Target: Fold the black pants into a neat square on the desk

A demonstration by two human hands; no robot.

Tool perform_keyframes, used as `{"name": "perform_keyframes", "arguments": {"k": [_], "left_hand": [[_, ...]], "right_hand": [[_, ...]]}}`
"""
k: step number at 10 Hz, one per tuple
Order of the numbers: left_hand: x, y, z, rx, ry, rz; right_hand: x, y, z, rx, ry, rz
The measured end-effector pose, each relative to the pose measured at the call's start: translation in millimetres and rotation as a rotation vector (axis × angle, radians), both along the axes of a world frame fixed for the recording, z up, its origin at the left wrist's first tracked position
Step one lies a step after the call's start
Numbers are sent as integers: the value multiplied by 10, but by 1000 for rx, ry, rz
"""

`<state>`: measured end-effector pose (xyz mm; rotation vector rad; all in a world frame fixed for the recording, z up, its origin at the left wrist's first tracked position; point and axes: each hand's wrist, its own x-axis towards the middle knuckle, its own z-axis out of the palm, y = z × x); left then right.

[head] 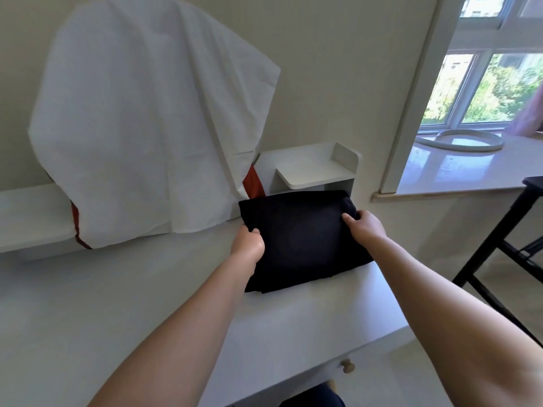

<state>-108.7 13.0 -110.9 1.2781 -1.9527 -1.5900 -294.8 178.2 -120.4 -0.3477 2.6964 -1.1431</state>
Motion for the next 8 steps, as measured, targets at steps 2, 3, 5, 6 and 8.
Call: {"name": "perform_keyframes", "arguments": {"k": [2, 3, 5, 6, 8], "left_hand": [[113, 5, 102, -54, -8, 22], [188, -1, 177, -148, 17, 55], [427, -107, 461, -201, 81, 83], [594, -168, 682, -257, 109, 45], [958, -230, 1310, -159, 326, -129]], "right_hand": [[165, 10, 138, 139, 57, -131], [346, -23, 245, 189, 138, -147], [766, -265, 615, 97, 255, 6], [995, -412, 860, -96, 203, 141], [1367, -610, 1455, -546, -354, 471]]}}
